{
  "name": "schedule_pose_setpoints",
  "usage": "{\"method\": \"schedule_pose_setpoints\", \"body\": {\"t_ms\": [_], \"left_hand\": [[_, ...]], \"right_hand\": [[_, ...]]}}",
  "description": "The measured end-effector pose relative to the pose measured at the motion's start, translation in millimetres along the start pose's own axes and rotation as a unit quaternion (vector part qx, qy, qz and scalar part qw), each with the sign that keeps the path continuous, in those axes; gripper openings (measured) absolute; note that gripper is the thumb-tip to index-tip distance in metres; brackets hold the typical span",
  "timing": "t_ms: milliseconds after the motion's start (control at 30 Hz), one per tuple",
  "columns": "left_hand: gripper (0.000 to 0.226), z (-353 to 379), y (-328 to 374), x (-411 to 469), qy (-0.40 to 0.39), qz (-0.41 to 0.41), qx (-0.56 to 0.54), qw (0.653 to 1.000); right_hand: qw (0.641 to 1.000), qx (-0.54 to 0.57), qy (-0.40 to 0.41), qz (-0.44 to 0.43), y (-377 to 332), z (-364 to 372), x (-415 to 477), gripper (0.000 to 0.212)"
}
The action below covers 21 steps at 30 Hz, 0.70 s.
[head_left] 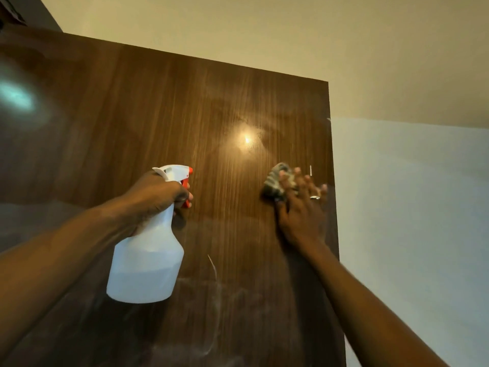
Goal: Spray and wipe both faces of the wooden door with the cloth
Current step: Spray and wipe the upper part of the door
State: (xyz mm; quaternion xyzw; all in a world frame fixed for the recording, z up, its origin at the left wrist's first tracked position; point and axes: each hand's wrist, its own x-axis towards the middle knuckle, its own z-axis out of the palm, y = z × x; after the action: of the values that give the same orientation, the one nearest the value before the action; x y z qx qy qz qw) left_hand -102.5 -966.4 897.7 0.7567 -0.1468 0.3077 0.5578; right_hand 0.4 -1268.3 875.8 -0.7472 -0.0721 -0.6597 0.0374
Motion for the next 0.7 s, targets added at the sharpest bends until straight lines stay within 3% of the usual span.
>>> {"method": "schedule_pose_setpoints", "body": {"t_ms": [133,300,367,533,700], "left_hand": [[0.018,13.3,6.9,-3.6,0.013,0.008,0.0,1.0],[0.018,32.8,14.1,-12.2,0.023,0.014,0.009,1.0],[0.017,40.9,15.2,-17.6,0.022,0.005,0.011,1.0],[0.011,49.1,16.5,-32.4,0.019,-0.002,0.019,1.0],[0.014,58.0,20.4,-38.0,0.011,-0.004,0.015,1.0]], "right_hand": [[0.998,0.0,0.009,0.06,-3.4,-7.9,47.8,0.061],[0.995,-0.01,-0.022,-0.095,-6.7,-0.3,-2.8,0.059],[0.994,0.001,-0.021,-0.107,16.8,-0.2,-36.0,0.058],[0.995,0.043,-0.012,0.088,72.6,-12.6,-19.5,0.059],[0.996,0.015,-0.006,0.089,53.2,-15.0,34.8,0.063]]}}
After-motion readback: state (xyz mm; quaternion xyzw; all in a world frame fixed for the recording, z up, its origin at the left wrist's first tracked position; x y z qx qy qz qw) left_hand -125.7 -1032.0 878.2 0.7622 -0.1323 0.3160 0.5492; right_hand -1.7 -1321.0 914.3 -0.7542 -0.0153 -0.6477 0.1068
